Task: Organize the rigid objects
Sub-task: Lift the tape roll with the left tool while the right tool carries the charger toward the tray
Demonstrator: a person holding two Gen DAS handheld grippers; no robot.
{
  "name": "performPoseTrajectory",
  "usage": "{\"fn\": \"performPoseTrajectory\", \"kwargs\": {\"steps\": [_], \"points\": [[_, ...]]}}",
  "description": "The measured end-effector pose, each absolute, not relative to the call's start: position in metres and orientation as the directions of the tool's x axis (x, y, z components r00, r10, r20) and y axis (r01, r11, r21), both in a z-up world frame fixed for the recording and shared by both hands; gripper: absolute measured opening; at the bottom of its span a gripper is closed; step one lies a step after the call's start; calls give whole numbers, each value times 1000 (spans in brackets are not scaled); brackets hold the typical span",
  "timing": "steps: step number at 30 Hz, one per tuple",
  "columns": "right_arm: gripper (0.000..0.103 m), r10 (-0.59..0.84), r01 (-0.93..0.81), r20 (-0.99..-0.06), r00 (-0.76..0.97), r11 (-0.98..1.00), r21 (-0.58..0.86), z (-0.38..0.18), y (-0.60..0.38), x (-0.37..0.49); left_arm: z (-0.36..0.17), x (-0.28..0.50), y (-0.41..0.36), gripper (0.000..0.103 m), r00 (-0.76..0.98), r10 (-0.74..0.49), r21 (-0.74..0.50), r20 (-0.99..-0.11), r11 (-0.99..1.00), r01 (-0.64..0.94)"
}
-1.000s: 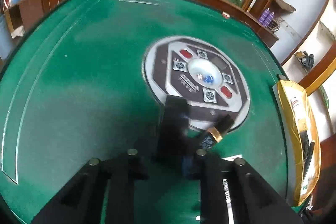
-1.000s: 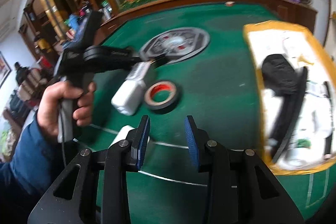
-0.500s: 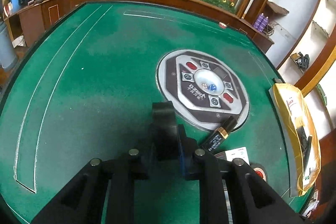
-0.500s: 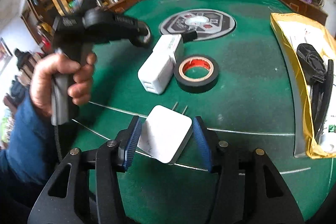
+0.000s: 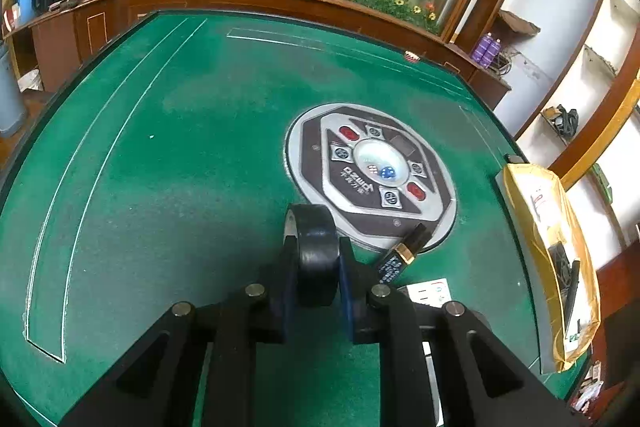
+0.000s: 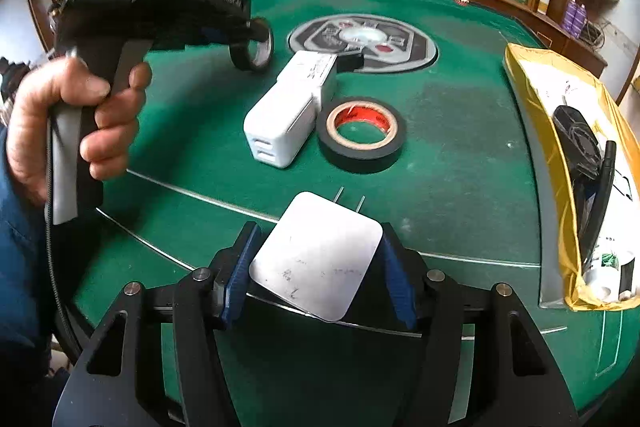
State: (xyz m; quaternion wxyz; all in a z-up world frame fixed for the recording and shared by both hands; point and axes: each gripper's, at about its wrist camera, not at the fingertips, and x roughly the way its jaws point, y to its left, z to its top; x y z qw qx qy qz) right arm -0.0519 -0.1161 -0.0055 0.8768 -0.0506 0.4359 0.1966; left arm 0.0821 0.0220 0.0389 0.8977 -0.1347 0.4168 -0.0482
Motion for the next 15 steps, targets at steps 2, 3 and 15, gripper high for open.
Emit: {"fn": "performPoseTrajectory", "kwargs": {"steps": [2, 3, 15], "points": [[59, 315, -384, -769, 556, 918, 99, -1, -121, -53, 41, 81, 21, 18, 657, -209, -291, -725, 957, -16], [59, 322, -381, -762, 562, 918, 107, 1, -123, -53, 42, 80, 22, 18, 662, -214, -296, -719, 955, -13], [59, 328, -331, -742, 585, 931, 152, 6, -143, -48, 39, 84, 23, 18, 658, -187, -272, -729, 962, -28]]}}
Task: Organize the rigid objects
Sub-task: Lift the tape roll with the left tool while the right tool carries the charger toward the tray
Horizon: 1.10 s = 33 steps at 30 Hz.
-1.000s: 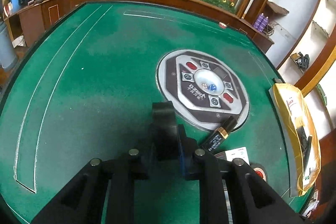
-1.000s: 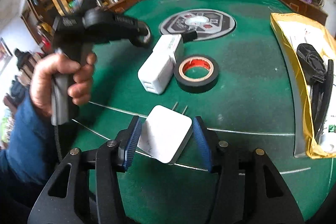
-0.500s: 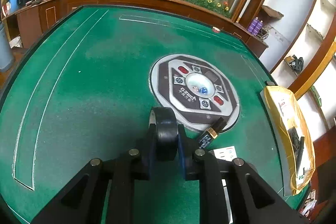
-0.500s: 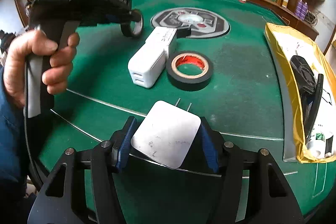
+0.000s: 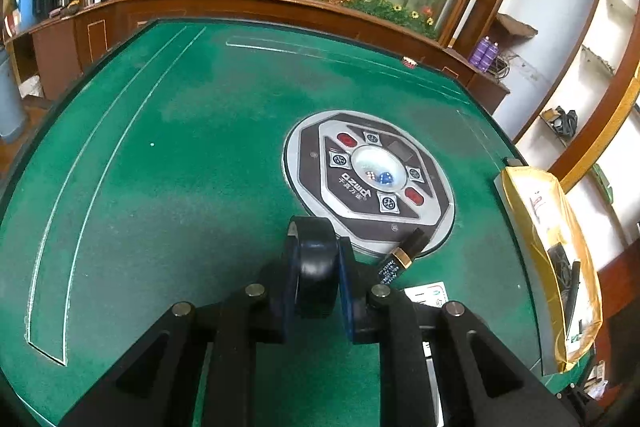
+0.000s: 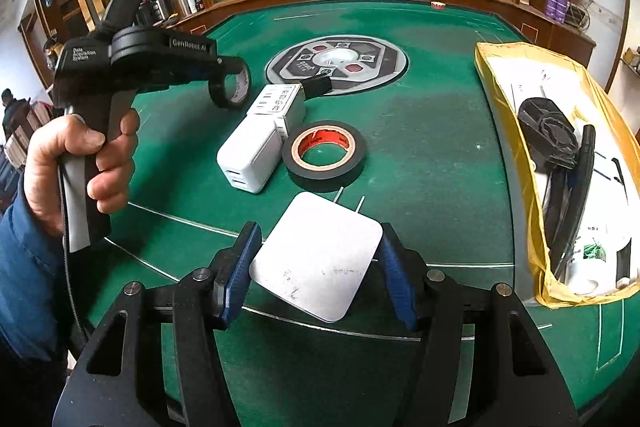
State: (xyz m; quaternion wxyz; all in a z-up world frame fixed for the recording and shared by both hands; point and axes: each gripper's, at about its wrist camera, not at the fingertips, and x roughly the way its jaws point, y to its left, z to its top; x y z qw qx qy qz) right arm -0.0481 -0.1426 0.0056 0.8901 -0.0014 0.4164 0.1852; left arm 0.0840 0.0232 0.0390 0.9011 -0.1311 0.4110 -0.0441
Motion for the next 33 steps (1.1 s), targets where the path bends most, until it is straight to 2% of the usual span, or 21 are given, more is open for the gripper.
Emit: {"fn": "performPoseTrajectory", "kwargs": {"steps": [8, 21, 33], "points": [[59, 348, -336, -734, 583, 926, 173, 6, -146, -50, 24, 90, 26, 16, 612, -171, -259, -772, 964, -57], [59, 352, -287, -698, 624, 934, 214, 18, -172, -52, 52, 72, 17, 16, 702, -263, -343, -662, 939, 28], [59, 277, -148, -658, 700, 958, 245, 37, -243, -44, 74, 57, -52, 16, 672, -401, -377, -622, 906, 192]]}}
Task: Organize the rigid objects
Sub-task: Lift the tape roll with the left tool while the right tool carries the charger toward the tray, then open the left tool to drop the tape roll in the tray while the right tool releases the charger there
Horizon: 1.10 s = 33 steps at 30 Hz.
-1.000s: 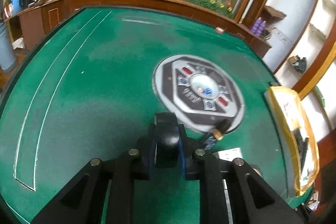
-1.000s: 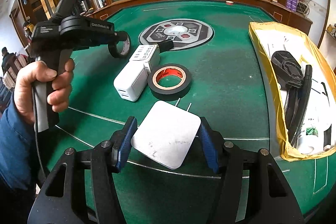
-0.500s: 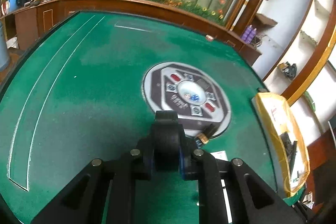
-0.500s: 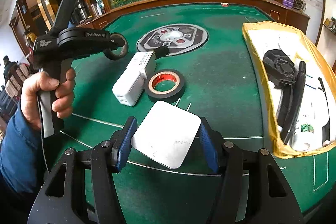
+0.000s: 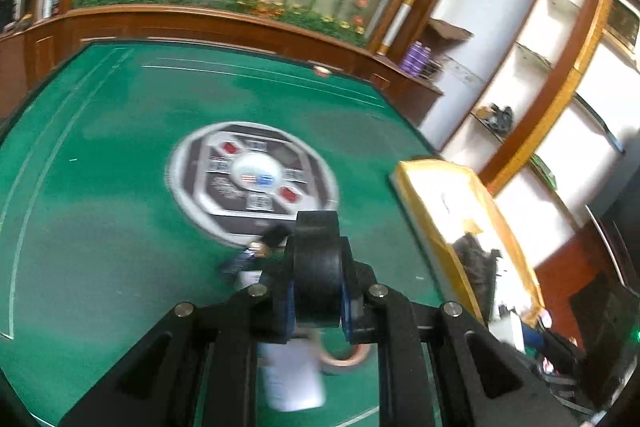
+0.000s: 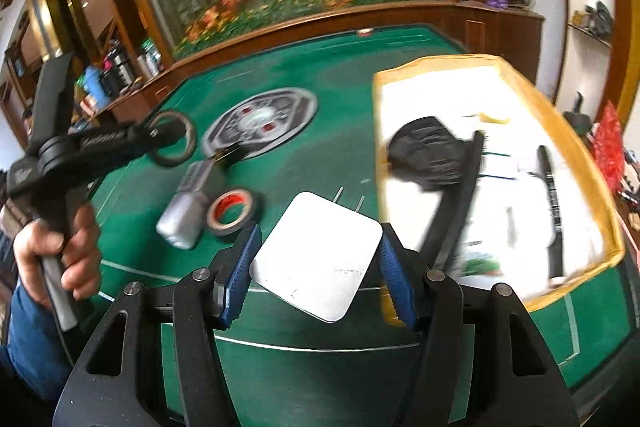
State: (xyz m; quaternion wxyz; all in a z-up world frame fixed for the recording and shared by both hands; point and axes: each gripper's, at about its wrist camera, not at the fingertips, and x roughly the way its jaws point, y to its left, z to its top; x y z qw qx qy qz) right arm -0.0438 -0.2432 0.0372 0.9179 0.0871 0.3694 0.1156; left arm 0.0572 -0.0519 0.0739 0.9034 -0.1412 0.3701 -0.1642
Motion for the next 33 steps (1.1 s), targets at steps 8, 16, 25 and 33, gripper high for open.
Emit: {"fn": "performPoseTrajectory", "kwargs": {"steps": [8, 16, 25, 33], "points": [[59, 217, -74, -661, 719, 969, 237, 57, -303, -21, 88, 73, -135, 16, 593, -501, -376, -630, 865, 331], [59, 142, -17, -700, 700, 983, 183, 77, -351, 44, 94, 111, -213, 16, 530, -560, -388, -636, 827, 407], [59, 100, 59, -784, 613, 983, 172, 46, -383, 133, 64, 149, -248, 16, 514, -514, -364, -687, 855, 369], [56, 97, 73, -814, 573, 983, 168, 30, -386, 177, 39, 173, -260, 16, 459, -513, -394, -725, 856, 335]]}}
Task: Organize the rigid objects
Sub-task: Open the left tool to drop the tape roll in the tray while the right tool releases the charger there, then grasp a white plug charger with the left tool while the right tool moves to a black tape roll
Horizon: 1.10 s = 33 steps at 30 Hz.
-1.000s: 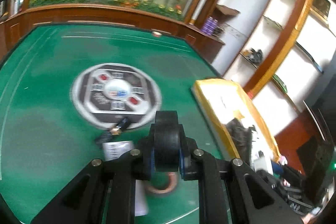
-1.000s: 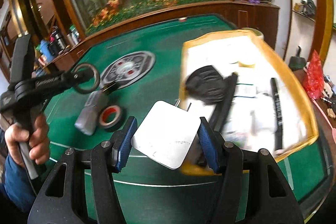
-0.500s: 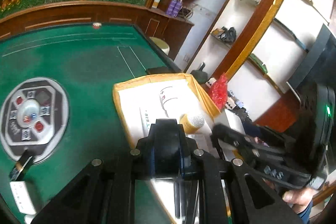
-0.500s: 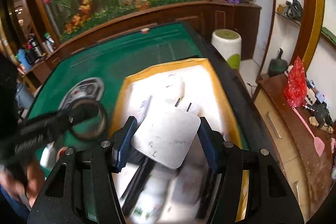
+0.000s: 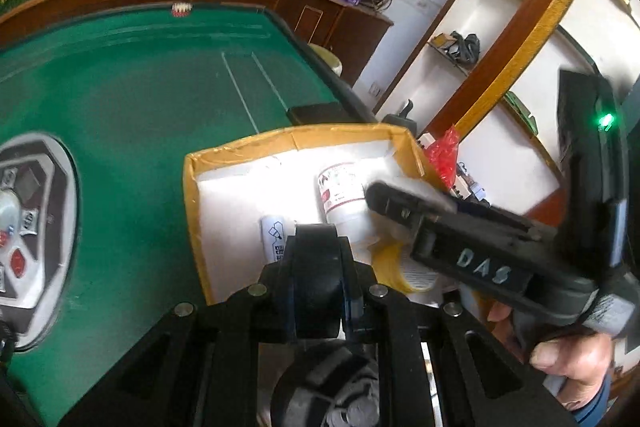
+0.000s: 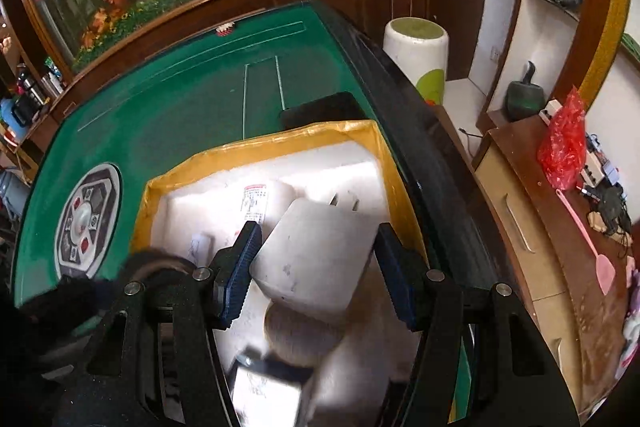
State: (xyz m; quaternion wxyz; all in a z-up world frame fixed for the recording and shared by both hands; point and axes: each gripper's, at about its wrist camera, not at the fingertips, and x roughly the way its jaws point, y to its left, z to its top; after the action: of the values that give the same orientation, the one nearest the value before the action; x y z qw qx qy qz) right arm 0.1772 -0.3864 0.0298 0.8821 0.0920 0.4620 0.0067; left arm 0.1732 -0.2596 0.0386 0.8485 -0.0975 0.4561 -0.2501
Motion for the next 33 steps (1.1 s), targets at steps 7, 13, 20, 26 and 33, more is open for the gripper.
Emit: {"fn": "performPoseTrajectory", "kwargs": {"steps": [7, 13, 20, 26, 33], "points": [[56, 49, 79, -799, 599, 990, 120, 34, -385, 180, 37, 170, -257, 18, 441, -532, -420, -723, 845, 332], [56, 70, 79, -770, 634, 985, 155, 49, -387, 160, 46, 158, -250, 32, 437, -541, -430, -719, 840, 332], [56, 118, 88, -708, 696, 965, 247, 73, -372, 95, 68, 127, -241, 58, 474, -564, -427, -676, 825, 370], [56, 156, 60, -626, 764, 949, 310, 84, -348, 34, 81, 88, -208, 58, 514, -557, -413, -653, 830, 374], [56, 228, -11, -620, 751, 943, 334, 72, -302, 0, 78, 39, -124, 63, 580, -469, -379, -666, 883, 278]]}}
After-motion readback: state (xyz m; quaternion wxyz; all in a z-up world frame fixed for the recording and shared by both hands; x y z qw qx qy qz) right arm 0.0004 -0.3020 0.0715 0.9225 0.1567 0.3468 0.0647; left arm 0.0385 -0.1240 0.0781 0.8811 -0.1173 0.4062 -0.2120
